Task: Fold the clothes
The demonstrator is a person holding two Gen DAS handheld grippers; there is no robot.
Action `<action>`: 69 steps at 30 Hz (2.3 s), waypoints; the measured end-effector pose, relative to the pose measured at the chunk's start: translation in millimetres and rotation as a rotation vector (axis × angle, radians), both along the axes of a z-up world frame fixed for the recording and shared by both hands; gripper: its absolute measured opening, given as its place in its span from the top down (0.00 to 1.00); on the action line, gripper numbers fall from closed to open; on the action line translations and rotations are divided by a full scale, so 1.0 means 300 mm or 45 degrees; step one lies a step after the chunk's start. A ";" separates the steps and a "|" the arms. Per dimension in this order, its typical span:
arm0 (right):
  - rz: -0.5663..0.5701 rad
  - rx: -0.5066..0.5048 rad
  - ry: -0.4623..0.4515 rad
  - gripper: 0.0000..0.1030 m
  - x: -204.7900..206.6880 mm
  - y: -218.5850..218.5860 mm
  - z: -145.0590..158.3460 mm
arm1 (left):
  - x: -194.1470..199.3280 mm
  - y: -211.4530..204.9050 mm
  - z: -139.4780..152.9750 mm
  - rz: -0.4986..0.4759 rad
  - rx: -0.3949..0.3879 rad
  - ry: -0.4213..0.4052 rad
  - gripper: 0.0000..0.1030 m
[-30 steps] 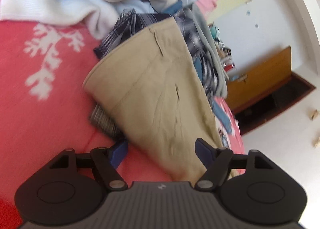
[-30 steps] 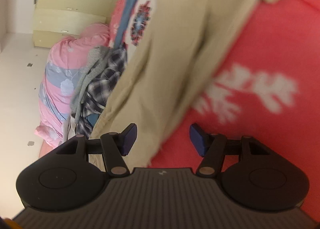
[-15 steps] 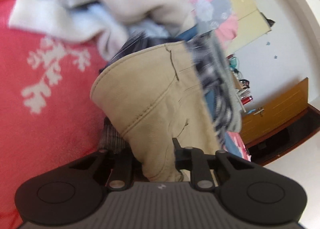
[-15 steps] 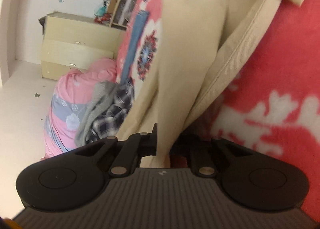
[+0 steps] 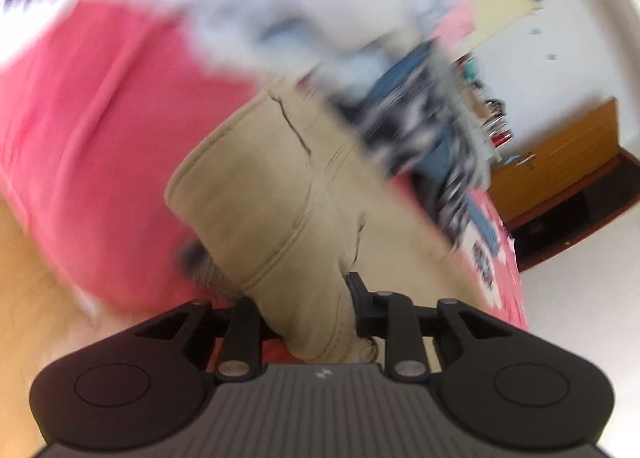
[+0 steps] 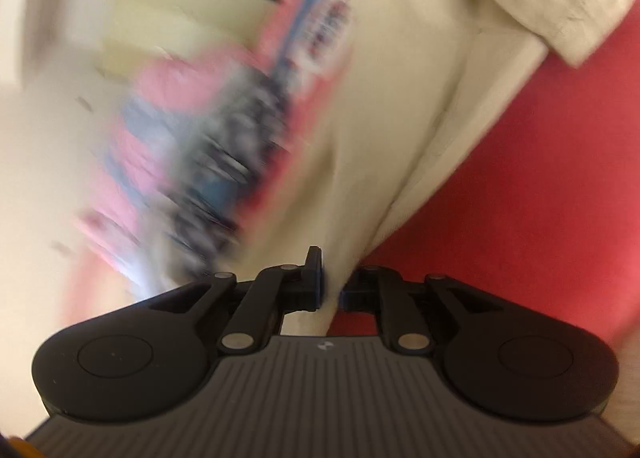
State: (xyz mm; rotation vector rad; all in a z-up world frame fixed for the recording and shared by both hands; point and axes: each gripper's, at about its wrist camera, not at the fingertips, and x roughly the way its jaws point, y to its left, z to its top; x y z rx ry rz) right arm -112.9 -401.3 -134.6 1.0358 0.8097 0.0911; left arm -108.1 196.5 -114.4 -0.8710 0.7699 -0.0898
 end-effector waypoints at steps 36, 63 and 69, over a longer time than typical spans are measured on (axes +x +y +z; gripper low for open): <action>1.201 -1.347 -0.596 0.99 0.406 0.784 0.266 | -0.043 0.146 0.122 -0.004 0.462 -0.419 0.92; 0.931 -1.315 -0.491 0.92 0.580 0.736 0.144 | 0.119 0.109 0.109 -0.035 0.601 -0.318 0.75; 0.508 -0.904 -0.533 0.58 0.471 0.470 0.330 | 0.064 0.106 0.233 0.026 0.660 -0.380 0.73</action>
